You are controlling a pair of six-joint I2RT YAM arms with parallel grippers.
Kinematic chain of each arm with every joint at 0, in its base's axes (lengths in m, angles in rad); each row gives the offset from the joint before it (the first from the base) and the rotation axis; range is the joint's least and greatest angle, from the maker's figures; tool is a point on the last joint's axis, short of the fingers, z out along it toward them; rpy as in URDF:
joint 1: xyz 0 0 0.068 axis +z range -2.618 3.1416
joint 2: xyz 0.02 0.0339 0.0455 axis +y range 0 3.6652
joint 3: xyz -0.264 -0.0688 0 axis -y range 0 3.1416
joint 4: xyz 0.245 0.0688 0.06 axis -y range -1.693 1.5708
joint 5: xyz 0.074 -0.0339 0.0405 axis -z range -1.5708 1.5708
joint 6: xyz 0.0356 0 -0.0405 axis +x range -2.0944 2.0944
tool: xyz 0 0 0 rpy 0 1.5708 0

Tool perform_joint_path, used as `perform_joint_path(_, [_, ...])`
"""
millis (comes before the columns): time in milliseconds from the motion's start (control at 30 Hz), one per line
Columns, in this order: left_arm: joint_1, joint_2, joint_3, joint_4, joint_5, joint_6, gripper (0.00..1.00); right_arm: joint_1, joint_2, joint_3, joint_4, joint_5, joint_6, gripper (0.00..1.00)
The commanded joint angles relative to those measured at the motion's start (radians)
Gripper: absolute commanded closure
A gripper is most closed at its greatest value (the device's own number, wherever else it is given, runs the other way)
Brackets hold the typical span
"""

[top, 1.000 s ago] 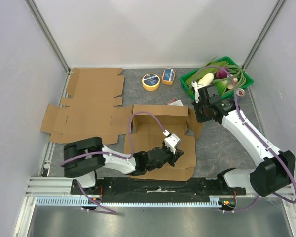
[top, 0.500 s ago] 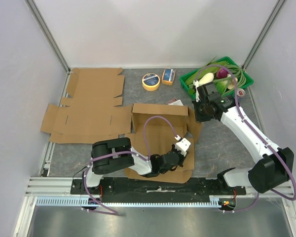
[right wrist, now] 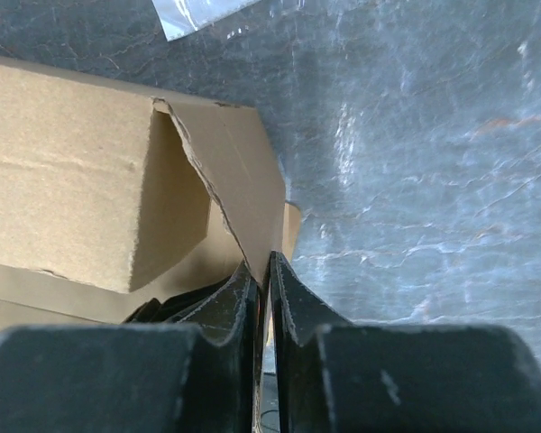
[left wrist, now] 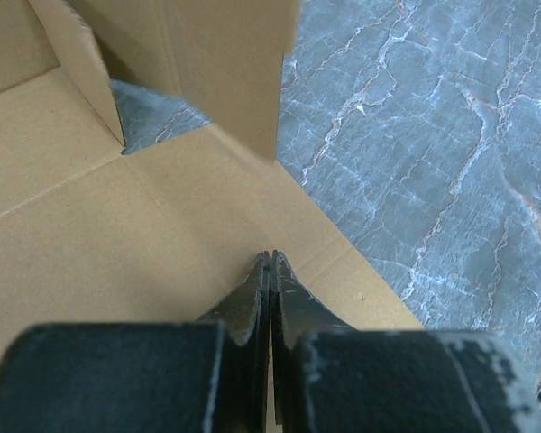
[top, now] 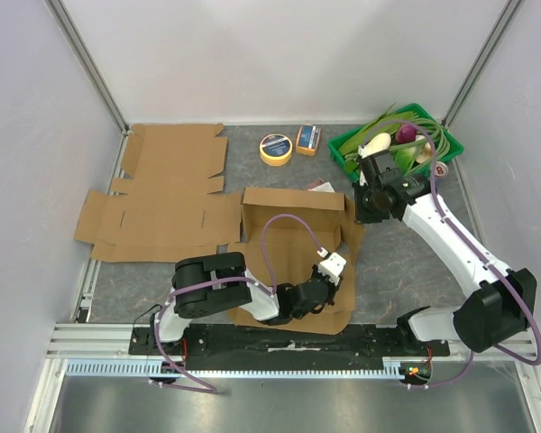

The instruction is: Fold the paper box

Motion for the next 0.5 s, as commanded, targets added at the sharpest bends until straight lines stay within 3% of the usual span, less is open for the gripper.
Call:
perform_joint_path(0, [-0.001, 0.016, -0.017, 0.046, -0.010, 0.008, 0.98, 0.014, -0.068, -0.097, 0.087, -0.032, 0.250, 0.84])
perform_joint_path(100, [-0.001, -0.005, -0.048, 0.122, 0.033, 0.029, 0.98, 0.025, -0.135, -0.172, 0.147, 0.062, 0.401, 0.81])
perform_joint_path(233, [-0.001, -0.126, -0.158, 0.216, 0.096, 0.040, 0.84, 0.026, -0.198, -0.194, 0.162, 0.168, 0.477, 0.80])
perform_joint_path(267, [-0.001, -0.157, -0.180, 0.231, 0.101, 0.043, 0.72, 0.026, -0.197, -0.187, 0.153, 0.174, 0.478, 0.79])
perform_joint_path(400, [-0.001, -0.261, -0.221, 0.207, 0.078, 0.095, 0.45, 0.029, -0.169, -0.177, 0.152, 0.142, 0.492, 0.78])
perform_joint_path(433, [-0.003, -0.272, -0.197, 0.192, 0.078, 0.110, 0.32, 0.029, -0.154, -0.180, 0.152, 0.124, 0.494, 0.78])
perform_joint_path(467, [-0.003, -0.274, -0.176, 0.178, 0.073, 0.127, 0.14, 0.029, -0.151, -0.181, 0.150, 0.120, 0.498, 0.78])
